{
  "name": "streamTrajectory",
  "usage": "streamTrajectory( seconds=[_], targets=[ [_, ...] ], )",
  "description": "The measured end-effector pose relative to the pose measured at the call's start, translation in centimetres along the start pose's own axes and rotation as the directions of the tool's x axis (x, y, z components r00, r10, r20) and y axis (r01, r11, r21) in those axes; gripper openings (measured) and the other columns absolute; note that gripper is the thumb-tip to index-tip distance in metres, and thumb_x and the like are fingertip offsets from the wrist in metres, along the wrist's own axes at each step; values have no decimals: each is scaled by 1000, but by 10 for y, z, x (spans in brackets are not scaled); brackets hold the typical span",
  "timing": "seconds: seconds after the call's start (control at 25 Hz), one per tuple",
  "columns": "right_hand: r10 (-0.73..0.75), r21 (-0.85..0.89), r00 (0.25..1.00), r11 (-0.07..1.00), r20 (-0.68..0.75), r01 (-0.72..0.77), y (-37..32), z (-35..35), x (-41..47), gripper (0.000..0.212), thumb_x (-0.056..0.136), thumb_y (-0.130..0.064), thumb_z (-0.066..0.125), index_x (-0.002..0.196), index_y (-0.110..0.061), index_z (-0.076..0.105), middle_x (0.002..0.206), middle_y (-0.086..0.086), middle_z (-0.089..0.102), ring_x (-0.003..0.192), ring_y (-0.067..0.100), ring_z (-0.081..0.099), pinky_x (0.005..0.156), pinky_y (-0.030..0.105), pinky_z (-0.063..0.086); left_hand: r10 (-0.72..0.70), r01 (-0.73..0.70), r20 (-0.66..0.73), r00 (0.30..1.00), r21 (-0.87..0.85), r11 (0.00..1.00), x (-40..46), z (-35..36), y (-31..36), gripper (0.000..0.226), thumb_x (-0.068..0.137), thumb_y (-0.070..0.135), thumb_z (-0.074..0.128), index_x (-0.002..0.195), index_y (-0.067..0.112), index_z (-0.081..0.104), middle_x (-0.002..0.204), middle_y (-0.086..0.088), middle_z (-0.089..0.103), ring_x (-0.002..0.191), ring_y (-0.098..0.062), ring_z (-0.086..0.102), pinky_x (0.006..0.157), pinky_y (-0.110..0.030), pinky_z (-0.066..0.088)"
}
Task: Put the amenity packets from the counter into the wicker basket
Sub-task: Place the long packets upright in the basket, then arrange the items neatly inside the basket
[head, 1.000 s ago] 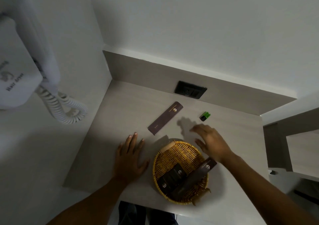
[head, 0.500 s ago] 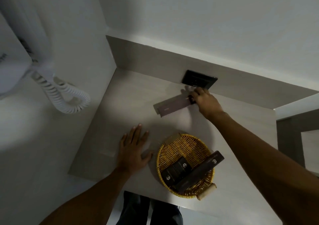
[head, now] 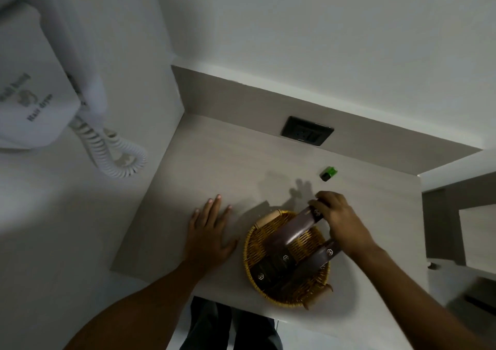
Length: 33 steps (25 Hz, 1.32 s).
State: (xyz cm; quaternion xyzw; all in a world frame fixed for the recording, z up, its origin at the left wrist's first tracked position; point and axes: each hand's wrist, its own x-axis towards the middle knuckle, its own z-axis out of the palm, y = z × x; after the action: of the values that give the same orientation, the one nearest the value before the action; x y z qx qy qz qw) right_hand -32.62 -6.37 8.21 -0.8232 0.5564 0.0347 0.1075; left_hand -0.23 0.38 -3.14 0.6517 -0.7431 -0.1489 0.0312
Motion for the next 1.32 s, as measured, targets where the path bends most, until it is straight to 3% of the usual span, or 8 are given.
streamTrajectory(
  seconds=[0.2, 0.36, 0.48, 0.6, 0.8, 1.04, 1.12, 1.32],
  targets=[
    [-41, -52, 999, 998, 33, 42, -30, 20, 8, 49, 87, -11, 64, 133, -19, 50, 140, 11, 44, 132, 32, 33, 96, 46, 44, -1, 1, -1, 1000, 14, 1000, 2, -1, -1, 81, 86, 71, 39, 154, 27, 31, 166, -10, 20, 153, -28, 18, 116, -52, 24],
    [-65, 130, 995, 990, 70, 55, -24, 21, 8, 54, 88, -12, 62, 138, -21, 42, 145, 8, 39, 134, 29, 29, 100, 45, 39, 4, -4, -21, 1000, 7, 1000, 0, 3, -2, 80, 87, 72, 38, 153, 27, 32, 166, -9, 20, 153, -27, 17, 117, -51, 20],
    [102, 292, 994, 952, -23, -91, 15, 10, 24, 70, 74, 4, 61, 138, -16, 42, 143, 13, 44, 128, 31, 38, 100, 47, 43, 20, -20, -34, 999, 12, 1000, 2, 10, -5, 80, 86, 72, 38, 153, 27, 34, 166, -9, 22, 153, -29, 20, 115, -51, 22],
    [252, 147, 963, 960, -99, -236, 55, 8, 57, 68, 71, 16, 56, 133, -10, 47, 139, 17, 47, 121, 36, 47, 96, 46, 47, 11, -11, -41, 999, 7, 1000, 4, 16, -7, 80, 85, 70, 41, 154, 30, 30, 167, -7, 18, 153, -27, 18, 113, -50, 23],
    [170, -77, 985, 983, 25, -168, 81, 26, 92, 37, 88, -1, 58, 124, -8, 56, 137, 19, 46, 118, 37, 44, 95, 46, 46, 15, -14, -30, 999, 46, 999, 2, 19, -9, 84, 83, 68, 48, 156, 31, 25, 168, -6, 12, 154, -28, 15, 113, -52, 23],
    [315, 417, 889, 894, -333, -161, 38, -2, 33, 29, 82, -8, 71, 110, -9, 63, 104, 10, 62, 85, 17, 58, 77, 35, 55, -1, 2, -33, 999, 11, 1000, 4, 17, -7, 82, 85, 71, 40, 154, 30, 29, 168, -5, 15, 154, -26, 15, 115, -49, 20],
    [312, 477, 910, 865, -274, -153, -1, 1, -7, 34, 80, -17, 75, 110, -19, 61, 104, 1, 66, 91, 11, 57, 83, 36, 49, 3, -3, -41, 999, -2, 1000, 3, 16, -6, 82, 85, 71, 41, 154, 28, 31, 168, -6, 15, 154, -25, 15, 117, -50, 19],
    [332, 213, 940, 927, -79, -309, -59, 39, -51, 27, 75, -32, 74, 98, -28, 61, 101, -5, 70, 103, 20, 55, 92, 45, 26, 6, -6, -50, 999, -9, 1000, 1, 14, -6, 81, 86, 71, 38, 155, 29, 26, 168, -4, 12, 155, -25, 12, 117, -51, 19]
  ],
)
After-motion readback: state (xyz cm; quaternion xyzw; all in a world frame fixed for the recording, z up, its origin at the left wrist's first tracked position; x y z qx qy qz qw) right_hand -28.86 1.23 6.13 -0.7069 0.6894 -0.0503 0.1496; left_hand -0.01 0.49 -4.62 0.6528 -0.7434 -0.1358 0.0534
